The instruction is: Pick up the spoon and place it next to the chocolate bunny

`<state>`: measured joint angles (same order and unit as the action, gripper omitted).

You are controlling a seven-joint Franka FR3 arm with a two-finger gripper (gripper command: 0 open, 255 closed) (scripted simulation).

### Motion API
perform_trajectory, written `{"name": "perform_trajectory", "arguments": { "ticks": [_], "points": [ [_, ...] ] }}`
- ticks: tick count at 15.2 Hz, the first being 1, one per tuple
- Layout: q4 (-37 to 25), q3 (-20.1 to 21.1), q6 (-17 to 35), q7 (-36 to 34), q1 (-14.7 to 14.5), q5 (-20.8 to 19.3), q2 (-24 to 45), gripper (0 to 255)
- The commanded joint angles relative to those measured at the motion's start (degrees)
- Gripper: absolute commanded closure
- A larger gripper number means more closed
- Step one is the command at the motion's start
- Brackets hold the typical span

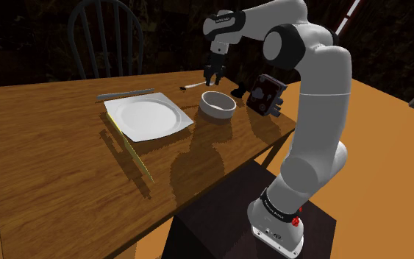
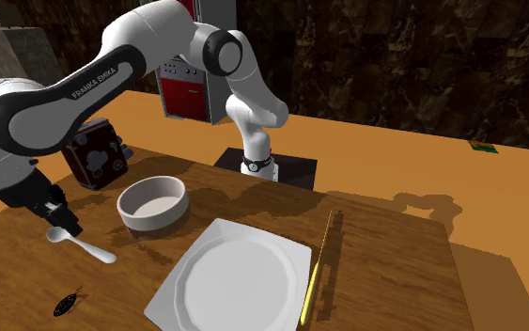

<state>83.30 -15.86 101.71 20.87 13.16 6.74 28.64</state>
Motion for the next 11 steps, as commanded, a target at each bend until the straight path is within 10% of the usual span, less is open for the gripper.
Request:
{"name": "perform_trajectory", "arguments": {
  "ticks": [1, 11],
  "points": [
    [0.94, 0.06, 1.34, 0.08, -0.01, 0.11, 0.38, 255],
    [3.85, 0.34, 5.87, 0.36, 0.01, 0.62, 2.08, 255]
  ]
}}
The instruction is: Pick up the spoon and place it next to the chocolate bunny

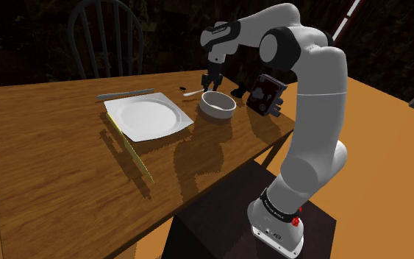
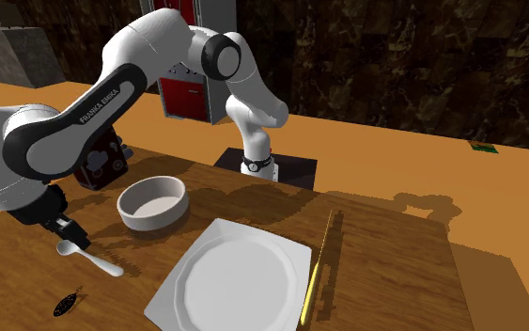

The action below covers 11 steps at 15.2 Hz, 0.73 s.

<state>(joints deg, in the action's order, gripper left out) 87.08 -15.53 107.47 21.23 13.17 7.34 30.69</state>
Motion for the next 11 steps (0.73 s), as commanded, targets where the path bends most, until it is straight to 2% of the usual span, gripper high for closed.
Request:
{"name": "perform_trajectory", "arguments": {
  "ticks": [1, 5, 6, 11],
  "points": [
    [0.07, 0.00, 0.11, 0.01, 0.01, 0.01, 0.03, 255],
    [0.06, 0.00, 0.11, 0.01, 0.00, 0.01, 0.03, 255],
    [0.06, 0.00, 0.11, 0.01, 0.00, 0.01, 0.03, 0],
    [0.06, 0.00, 0.11, 0.01, 0.00, 0.01, 0.03, 0]
  ]
}}
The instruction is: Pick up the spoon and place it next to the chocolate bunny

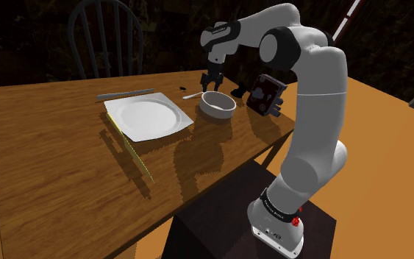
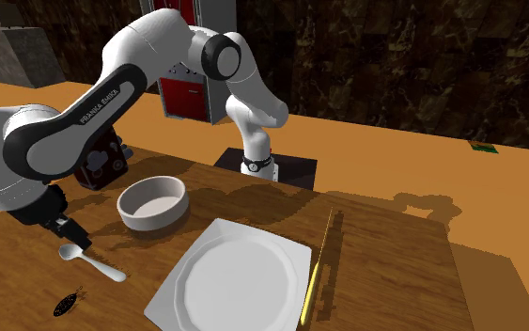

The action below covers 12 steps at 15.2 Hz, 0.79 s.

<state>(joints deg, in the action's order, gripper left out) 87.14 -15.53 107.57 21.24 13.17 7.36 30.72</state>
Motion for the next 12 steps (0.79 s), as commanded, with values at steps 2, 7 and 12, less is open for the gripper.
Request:
{"name": "perform_trajectory", "arguments": {
  "ticks": [2, 7, 12],
  "points": [
    [-3.30, -0.13, -3.66, -0.19, 0.16, -0.21, -0.39, 0],
    [-6.69, -0.21, -7.07, -0.33, 0.38, -0.33, -0.44, 0],
    [-6.69, -0.21, -7.07, -0.33, 0.38, -0.32, -0.44, 0]
  ]
}}
